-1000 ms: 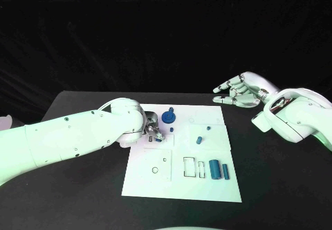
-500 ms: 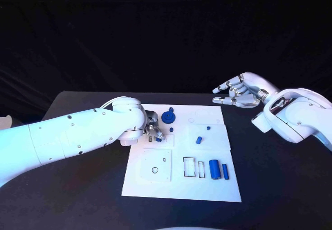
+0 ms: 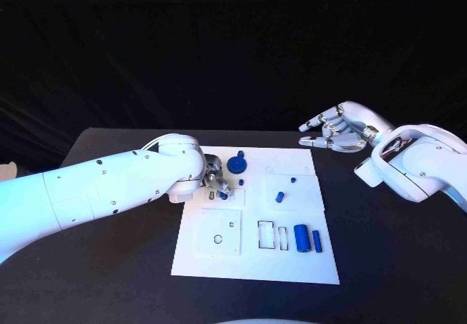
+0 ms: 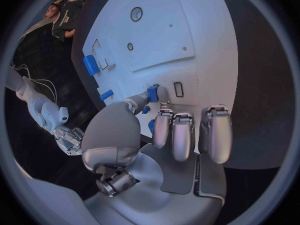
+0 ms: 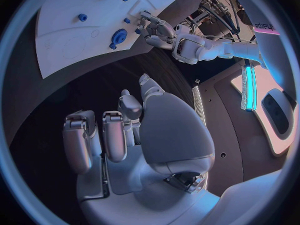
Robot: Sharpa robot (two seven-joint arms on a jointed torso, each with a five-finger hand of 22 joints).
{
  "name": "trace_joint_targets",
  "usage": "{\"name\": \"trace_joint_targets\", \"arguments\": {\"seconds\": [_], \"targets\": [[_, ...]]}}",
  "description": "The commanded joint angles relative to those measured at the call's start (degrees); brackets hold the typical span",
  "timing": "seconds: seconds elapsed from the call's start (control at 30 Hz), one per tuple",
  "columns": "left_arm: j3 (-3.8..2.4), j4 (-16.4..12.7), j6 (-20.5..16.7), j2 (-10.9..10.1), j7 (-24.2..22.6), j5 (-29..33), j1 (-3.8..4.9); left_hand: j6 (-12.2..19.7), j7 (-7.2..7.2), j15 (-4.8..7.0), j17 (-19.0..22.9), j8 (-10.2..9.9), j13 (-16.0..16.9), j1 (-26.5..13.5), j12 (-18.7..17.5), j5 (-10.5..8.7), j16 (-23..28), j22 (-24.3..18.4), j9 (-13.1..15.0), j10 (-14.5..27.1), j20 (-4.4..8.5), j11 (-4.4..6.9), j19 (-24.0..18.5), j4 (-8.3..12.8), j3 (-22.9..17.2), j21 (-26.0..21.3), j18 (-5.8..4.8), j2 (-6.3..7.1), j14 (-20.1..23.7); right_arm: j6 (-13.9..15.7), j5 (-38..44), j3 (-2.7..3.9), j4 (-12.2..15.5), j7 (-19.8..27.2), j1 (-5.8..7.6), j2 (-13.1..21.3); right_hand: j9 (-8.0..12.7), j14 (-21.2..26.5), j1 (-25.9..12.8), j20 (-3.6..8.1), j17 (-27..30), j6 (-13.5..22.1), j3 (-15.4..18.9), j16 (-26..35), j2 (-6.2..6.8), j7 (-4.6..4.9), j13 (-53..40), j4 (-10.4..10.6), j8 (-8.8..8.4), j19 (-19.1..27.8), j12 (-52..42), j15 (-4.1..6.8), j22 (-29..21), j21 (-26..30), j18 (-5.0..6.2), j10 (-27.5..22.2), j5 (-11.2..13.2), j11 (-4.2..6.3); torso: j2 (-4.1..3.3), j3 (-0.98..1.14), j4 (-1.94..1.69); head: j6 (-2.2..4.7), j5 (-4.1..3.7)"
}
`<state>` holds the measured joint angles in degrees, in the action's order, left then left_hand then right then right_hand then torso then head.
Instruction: Assemble the parts on the task board
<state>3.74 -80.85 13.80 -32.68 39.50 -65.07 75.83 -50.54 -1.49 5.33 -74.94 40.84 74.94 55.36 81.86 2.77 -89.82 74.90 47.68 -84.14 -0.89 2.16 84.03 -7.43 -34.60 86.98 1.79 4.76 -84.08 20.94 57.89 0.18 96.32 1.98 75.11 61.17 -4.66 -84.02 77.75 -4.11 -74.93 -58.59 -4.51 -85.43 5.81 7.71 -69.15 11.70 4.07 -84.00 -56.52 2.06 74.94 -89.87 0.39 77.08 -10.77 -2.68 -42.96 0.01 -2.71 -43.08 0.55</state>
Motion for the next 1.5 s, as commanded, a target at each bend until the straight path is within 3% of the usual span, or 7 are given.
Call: {"name": "trace_joint_targets", "arguments": {"seconds": [0.03,0.27,0.63,1.2,1.37,1.5], "targets": [[0.94,0.48,4.59,0.19,9.18,1.01,-1.23,0.19,0.07,0.46,-15.06,-0.48,6.23,-0.84,-0.24,-0.07,-0.18,9.25,-0.09,-0.25,0.46,0.35,3.79,-0.12,0.60,-0.20,-0.54,0.16,-5.92,-0.73,0.65,0.01,0.13,0.12,-0.03,0.02,0.06,-4.35,0.23,-0.47,-8.15,0.34,0.44,0.27,-0.17,-0.01,0.05,0.03,0.04,-6.00,0.31,-0.54,15.06,-0.13,-0.39,-0.20,-0.19,0.01,-0.01,-0.04,-0.04,-0.01,-0.03],[0.95,0.72,5.06,0.20,9.27,1.01,-1.23,-0.37,0.18,0.49,-15.06,-0.19,6.03,-2.22,-0.45,-0.08,-0.18,9.18,-0.01,-0.12,0.47,0.41,3.76,-1.01,2.21,-0.26,-0.52,0.70,-5.92,-0.67,0.65,0.01,0.17,0.16,-0.03,0.05,0.07,-4.33,0.07,-0.47,-8.08,0.37,0.68,0.34,-0.07,0.00,0.11,0.13,0.03,-6.00,0.38,-0.55,15.06,-0.13,-0.39,-0.24,-0.22,-0.01,0.00,-0.05,-0.03,-0.01,0.03],[0.95,0.89,4.91,-0.05,9.33,0.72,-1.24,-1.06,0.51,0.71,-15.06,0.74,5.85,-4.14,-0.62,-0.07,-0.18,9.25,0.47,-0.04,0.64,0.68,3.81,-2.75,4.56,-0.26,-0.53,1.29,-5.92,-0.49,0.64,0.01,0.18,0.21,-0.03,0.17,0.09,-4.32,-0.65,-0.49,-7.99,0.45,1.98,0.47,-0.12,-0.01,0.21,0.79,0.04,-6.00,0.37,-0.57,15.06,-0.13,-0.39,-0.21,1.67,-0.03,0.01,-0.04,-0.01,-0.02,0.06],[0.90,0.53,4.64,-0.74,9.30,-0.21,-1.24,-1.10,1.08,1.16,-15.06,2.37,5.64,-6.96,-0.78,-0.07,-0.18,9.37,1.38,-0.04,1.08,1.19,3.90,-7.26,9.44,-0.26,-0.55,2.36,-5.92,-0.33,0.59,0.01,0.04,0.23,-0.03,0.25,0.10,-4.32,-1.06,-0.50,-7.97,0.48,2.88,0.52,-0.15,-0.01,0.29,1.19,0.06,-6.00,0.42,-0.58,15.06,-0.13,-0.39,-0.24,2.30,-0.05,-0.02,-0.07,-0.02,-0.07,-0.03],[0.61,-0.38,3.18,-1.47,9.15,-0.26,-1.25,-0.97,1.16,1.25,-15.06,2.64,5.60,-7.07,-0.81,-0.06,-0.18,9.31,1.51,-0.04,1.17,1.27,3.89,-8.19,10.82,-0.31,-0.53,2.49,-5.92,-0.34,0.55,0.01,-0.18,0.26,-0.03,0.20,0.10,-4.32,-1.08,-0.50,-7.94,0.48,3.01,0.54,-0.17,-0.01,0.33,1.23,0.06,-6.00,0.46,-0.58,15.06,-0.13,-0.39,-0.26,2.43,-0.05,0.02,-0.09,0.00,0.04,0.02],[-0.05,-1.69,-0.36,-2.51,8.63,1.56,-1.25,-0.29,1.05,1.25,-15.06,2.51,5.36,-7.35,-1.05,-0.06,-0.18,8.92,1.46,0.14,1.21,1.20,3.75,-9.16,12.81,-0.56,-0.45,2.88,-5.92,-0.37,0.48,0.01,-0.49,0.29,-0.03,0.10,0.10,-4.32,-1.08,-0.50,-7.94,0.48,3.01,0.54,-0.17,-0.01,0.33,1.23,0.06,-6.00,0.46,-0.58,15.06,-0.13,-0.39,-0.26,2.43,-0.05,0.07,-0.05,0.01,0.28,0.07]]}}
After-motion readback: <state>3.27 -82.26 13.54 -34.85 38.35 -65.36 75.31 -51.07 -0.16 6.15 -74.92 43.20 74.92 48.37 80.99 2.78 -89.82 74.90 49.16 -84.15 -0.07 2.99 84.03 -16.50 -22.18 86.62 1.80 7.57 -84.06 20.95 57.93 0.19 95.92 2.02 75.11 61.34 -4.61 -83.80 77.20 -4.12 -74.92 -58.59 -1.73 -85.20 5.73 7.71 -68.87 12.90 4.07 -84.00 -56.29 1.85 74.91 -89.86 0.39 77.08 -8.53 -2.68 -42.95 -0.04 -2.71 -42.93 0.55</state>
